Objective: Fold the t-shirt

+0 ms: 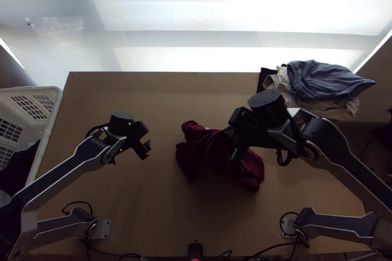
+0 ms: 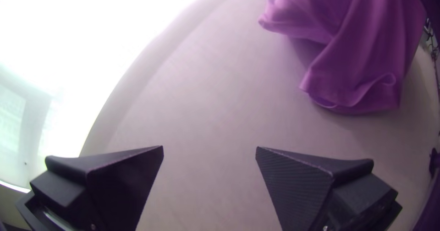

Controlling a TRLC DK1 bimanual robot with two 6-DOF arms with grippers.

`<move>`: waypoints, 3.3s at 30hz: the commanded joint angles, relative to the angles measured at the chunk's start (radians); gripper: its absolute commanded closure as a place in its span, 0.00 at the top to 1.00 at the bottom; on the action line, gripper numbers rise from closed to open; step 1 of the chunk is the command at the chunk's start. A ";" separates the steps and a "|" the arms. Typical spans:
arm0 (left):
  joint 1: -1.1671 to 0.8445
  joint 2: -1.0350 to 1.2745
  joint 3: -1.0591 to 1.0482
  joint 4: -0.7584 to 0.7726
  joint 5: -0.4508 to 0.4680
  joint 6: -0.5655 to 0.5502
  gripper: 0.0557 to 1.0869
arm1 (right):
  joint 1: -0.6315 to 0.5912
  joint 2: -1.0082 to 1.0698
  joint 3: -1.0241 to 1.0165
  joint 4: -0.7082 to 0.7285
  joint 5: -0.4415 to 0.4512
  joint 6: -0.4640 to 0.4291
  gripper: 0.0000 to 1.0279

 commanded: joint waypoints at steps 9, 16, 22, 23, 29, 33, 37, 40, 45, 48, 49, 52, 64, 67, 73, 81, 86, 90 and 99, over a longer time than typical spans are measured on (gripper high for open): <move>-0.098 0.160 0.158 0.028 -0.031 -0.104 0.95 | -0.253 -0.089 0.416 0.181 0.180 0.004 0.03; -0.167 0.184 0.164 0.034 -0.048 -0.131 0.95 | -0.342 -0.102 0.546 0.295 0.248 0.033 0.03; -0.179 0.183 0.172 0.025 -0.054 -0.147 0.95 | -0.426 -0.115 0.588 0.309 0.265 0.015 0.03; -0.184 0.183 0.170 0.022 -0.060 -0.147 0.95 | -0.424 -0.116 0.583 0.292 0.263 0.015 0.03; -0.164 0.131 0.152 -0.007 -0.071 -0.159 0.95 | -0.319 -0.133 0.515 0.233 0.262 0.025 0.03; -0.080 0.049 0.146 -0.052 -0.071 -0.165 0.95 | -0.270 -0.127 0.468 0.233 0.262 0.029 0.03; 0.032 -0.066 0.177 -0.147 -0.069 -0.166 0.95 | -0.213 -0.101 0.422 0.232 0.253 0.044 0.03; 0.107 -0.162 0.200 -0.208 -0.069 -0.166 0.95 | -0.130 -0.072 0.380 0.223 0.240 0.044 0.03; 0.247 -0.277 0.227 -0.291 -0.069 -0.157 0.95 | 0.065 0.033 0.431 0.187 0.206 0.030 0.03; 0.319 -0.328 0.216 -0.326 -0.067 -0.156 0.95 | 0.134 0.131 0.537 0.186 0.136 0.025 0.03; 0.334 -0.347 0.207 -0.334 -0.066 -0.156 0.95 | 0.158 0.169 0.588 0.186 0.122 0.019 0.03; 0.362 -0.389 0.183 -0.358 -0.064 -0.159 0.95 | 0.204 0.284 0.764 0.186 0.084 -0.014 0.03; 0.400 -0.439 0.127 -0.377 -0.066 -0.180 0.95 | 0.226 0.350 0.785 0.577 0.102 0.019 0.03; 0.399 -0.428 0.124 -0.369 -0.066 -0.188 0.95 | 0.211 0.358 0.784 0.657 0.133 0.019 0.03; 0.391 -0.411 0.126 -0.355 -0.066 -0.203 0.95 | 0.077 0.217 0.426 0.652 0.137 0.090 0.03; 0.319 -0.366 0.135 -0.332 -0.066 -0.216 0.95 | -0.343 -0.184 -0.135 0.568 0.010 -0.070 0.03; 0.193 -0.279 0.164 -0.302 -0.064 -0.251 0.95 | -0.592 -0.323 -0.244 0.327 -0.146 -0.180 0.03; 0.028 -0.162 0.190 -0.276 -0.064 -0.275 0.95 | -0.606 -0.417 -0.373 0.166 -0.146 -0.326 0.03; -0.336 0.181 0.370 -0.302 -0.048 -0.343 0.95 | -0.834 -0.563 -0.541 0.128 -0.139 -0.449 0.03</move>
